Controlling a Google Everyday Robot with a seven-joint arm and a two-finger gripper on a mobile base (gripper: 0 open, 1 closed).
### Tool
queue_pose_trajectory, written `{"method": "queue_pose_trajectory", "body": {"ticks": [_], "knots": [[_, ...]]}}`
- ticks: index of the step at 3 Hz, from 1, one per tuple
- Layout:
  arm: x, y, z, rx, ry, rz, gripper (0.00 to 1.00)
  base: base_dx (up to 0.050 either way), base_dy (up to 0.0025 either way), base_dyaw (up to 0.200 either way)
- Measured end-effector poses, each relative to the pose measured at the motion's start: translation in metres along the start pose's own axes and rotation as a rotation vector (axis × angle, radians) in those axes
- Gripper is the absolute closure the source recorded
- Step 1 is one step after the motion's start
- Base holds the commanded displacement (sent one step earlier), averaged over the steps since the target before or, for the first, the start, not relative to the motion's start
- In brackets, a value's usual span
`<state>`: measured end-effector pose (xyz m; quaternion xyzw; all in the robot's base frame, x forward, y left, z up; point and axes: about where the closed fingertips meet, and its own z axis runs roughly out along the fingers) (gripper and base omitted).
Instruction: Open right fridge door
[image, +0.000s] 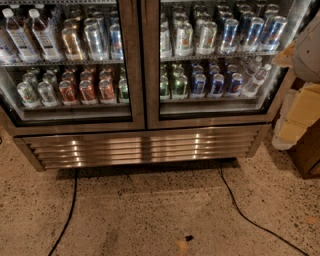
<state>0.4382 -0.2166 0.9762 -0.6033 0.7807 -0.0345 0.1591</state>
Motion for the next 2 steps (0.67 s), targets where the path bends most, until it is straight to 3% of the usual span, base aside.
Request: {"method": "queue_pose_trajectory", "body": {"ticks": [1,2], "knots": [[0.000,0.000,0.000,0.000,0.000,0.000,0.00,0.050,0.00000,0.000],[-0.019,-0.016,-0.002,0.016,-0.035,-0.010,0.00,0.000,0.00000,0.000]]}}
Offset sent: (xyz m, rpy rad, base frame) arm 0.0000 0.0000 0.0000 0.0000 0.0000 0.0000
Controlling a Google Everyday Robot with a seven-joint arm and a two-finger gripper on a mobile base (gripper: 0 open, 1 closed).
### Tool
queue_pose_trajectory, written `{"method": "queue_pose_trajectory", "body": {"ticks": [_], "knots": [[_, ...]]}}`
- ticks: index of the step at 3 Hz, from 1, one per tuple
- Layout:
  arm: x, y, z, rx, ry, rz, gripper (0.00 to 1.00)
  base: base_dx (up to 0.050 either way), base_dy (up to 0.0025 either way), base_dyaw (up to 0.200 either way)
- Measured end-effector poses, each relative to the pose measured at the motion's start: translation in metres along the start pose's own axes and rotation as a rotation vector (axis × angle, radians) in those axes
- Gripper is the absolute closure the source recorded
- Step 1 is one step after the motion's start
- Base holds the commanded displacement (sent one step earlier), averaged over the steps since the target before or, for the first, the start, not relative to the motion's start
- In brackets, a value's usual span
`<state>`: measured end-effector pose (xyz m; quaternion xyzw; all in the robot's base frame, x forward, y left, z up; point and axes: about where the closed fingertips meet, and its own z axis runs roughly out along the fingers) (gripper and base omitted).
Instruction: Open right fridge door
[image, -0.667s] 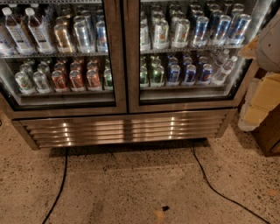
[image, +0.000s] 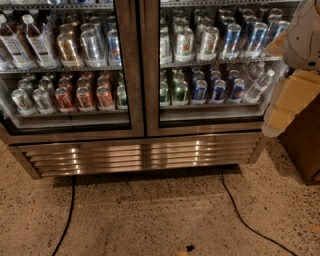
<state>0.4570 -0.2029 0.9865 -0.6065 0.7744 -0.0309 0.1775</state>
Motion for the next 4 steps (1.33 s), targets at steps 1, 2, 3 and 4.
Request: {"method": "queue_pose_trajectory", "body": {"ticks": [1,2,3,4], "knots": [[-0.001,-0.001,0.000,0.003,-0.002,0.001,0.00,0.000,0.00000,0.000],[-0.018,-0.023,0.007,0.015,-0.021,0.018,0.00,0.000,0.00000,0.000],[-0.046,-0.070,0.030,0.011,0.002,0.059,0.00,0.000,0.00000,0.000],[-0.072,-0.081,0.028,0.031,-0.032,0.031,0.00,0.000,0.00000,0.000]]}}
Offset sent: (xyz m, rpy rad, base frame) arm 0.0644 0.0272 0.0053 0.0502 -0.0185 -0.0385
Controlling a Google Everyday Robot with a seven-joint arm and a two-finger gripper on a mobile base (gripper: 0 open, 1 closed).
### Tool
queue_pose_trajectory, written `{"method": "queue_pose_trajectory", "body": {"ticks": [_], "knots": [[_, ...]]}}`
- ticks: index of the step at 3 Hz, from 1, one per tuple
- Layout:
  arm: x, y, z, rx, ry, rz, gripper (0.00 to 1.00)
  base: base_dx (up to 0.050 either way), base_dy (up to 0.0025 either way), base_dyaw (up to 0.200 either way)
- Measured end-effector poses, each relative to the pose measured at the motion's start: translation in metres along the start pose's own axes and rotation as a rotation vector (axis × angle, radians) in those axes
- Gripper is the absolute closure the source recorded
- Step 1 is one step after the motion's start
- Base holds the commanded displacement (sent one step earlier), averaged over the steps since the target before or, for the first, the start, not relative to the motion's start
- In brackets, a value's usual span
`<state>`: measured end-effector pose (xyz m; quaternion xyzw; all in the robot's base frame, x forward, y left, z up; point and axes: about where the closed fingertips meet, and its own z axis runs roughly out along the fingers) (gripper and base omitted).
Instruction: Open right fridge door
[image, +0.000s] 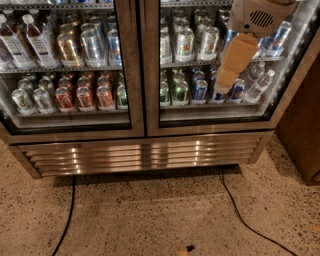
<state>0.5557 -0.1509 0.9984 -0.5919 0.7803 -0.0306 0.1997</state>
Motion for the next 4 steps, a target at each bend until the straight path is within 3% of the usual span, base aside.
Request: {"method": "queue_pose_trajectory", "body": {"ticks": [1,2,3,4], "knots": [[0.000,0.000,0.000,0.000,0.000,0.000,0.00,0.000,0.00000,0.000],[-0.023,-0.016,0.011,0.009,-0.020,0.006,0.00,0.000,0.00000,0.000],[-0.059,-0.047,0.032,0.015,-0.033,0.024,0.00,0.000,0.00000,0.000],[-0.059,-0.047,0.032,0.015,-0.033,0.024,0.00,0.000,0.00000,0.000]]}}
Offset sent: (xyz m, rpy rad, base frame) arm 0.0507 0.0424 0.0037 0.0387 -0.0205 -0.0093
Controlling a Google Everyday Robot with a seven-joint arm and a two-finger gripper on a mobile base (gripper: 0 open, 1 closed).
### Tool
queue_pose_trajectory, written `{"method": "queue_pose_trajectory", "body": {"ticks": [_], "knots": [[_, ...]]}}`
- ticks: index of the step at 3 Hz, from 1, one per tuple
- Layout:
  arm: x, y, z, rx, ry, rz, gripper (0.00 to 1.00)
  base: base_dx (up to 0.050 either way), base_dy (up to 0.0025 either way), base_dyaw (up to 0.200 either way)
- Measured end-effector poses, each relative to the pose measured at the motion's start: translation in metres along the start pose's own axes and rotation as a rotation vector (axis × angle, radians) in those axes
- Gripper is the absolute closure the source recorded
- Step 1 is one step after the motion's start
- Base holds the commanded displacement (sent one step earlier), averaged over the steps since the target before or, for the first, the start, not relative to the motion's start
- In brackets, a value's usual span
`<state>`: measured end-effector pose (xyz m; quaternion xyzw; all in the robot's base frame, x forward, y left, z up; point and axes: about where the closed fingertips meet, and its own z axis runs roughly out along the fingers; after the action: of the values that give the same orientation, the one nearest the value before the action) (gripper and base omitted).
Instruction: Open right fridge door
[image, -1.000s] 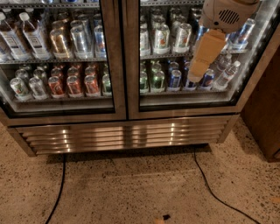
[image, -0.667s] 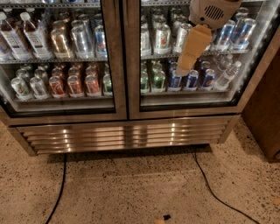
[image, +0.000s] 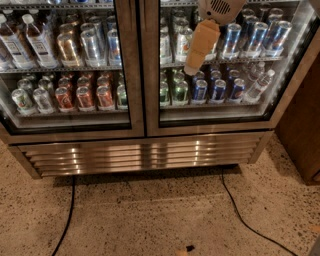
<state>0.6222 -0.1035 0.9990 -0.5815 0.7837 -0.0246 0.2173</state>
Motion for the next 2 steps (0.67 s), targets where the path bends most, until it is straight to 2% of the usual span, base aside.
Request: {"method": "queue_pose_trajectory", "body": {"ticks": [1,2], "knots": [[-0.0025,-0.0195,0.0212,-0.005,0.023,0.037,0.00,0.000,0.00000,0.000],[-0.0035,-0.0209,0.0229,-0.003,0.017,0.040,0.00,0.000,0.00000,0.000]]}}
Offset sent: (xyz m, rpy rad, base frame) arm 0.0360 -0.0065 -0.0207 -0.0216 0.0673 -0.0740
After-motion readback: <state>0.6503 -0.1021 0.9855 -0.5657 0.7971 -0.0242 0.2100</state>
